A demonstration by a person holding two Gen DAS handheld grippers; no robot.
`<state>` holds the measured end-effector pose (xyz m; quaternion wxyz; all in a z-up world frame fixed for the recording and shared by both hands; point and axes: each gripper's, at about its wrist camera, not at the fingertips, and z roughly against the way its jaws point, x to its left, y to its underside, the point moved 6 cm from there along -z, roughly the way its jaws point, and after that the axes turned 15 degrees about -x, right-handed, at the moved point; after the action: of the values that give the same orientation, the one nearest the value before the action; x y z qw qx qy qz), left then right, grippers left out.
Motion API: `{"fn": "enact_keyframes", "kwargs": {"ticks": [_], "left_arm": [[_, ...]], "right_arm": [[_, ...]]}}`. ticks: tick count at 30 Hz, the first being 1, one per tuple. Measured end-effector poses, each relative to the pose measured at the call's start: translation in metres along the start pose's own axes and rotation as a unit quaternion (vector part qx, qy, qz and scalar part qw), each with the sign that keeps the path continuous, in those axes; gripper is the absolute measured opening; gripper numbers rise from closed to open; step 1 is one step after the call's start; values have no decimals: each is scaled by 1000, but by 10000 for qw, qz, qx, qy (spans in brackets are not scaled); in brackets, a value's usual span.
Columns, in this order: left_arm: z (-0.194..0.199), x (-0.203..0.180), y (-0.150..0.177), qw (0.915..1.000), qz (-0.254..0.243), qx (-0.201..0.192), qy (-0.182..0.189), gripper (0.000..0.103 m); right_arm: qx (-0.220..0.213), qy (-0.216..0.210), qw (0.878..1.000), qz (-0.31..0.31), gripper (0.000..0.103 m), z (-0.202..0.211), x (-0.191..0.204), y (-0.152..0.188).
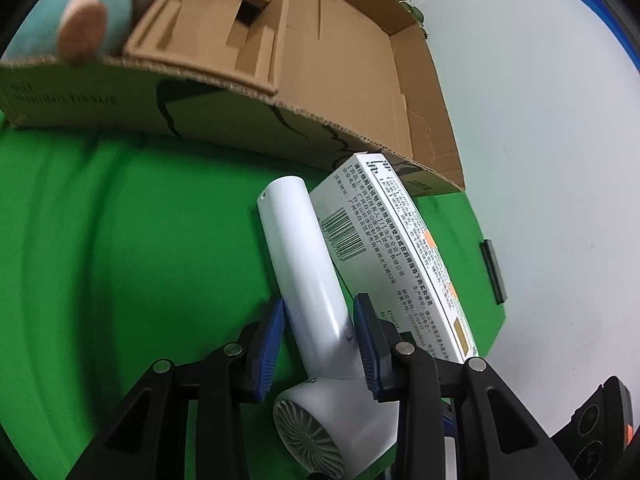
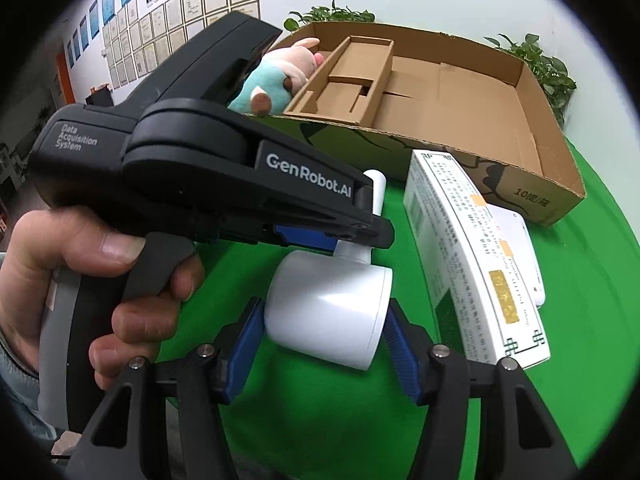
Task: Organize objects
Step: 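Grasp the white hair dryer by its handle with the left gripper, then carry the hair dryer over the tray and lower it beside the narrow box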
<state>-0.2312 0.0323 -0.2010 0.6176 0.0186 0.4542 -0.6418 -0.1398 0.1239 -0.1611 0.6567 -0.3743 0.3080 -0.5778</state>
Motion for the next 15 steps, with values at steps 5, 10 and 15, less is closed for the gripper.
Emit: {"fn": "enact_keyframes", "kwargs": {"ticks": [5, 10, 15], "left_arm": [[26, -8, -22, 9987, -269, -418, -80, 32], [47, -27, -60, 9929, -754, -890, -213, 32], [40, -47, -93, 9883, -1054, -1082, -188, 32]], "right_arm": [[-497, -80, 9987, -66, 58, 11, 4, -18], [-992, -165, 9949, 57, 58, 17, 4, -53], [-1275, -116, 9918, 63, 58, 14, -10, -86]]}}
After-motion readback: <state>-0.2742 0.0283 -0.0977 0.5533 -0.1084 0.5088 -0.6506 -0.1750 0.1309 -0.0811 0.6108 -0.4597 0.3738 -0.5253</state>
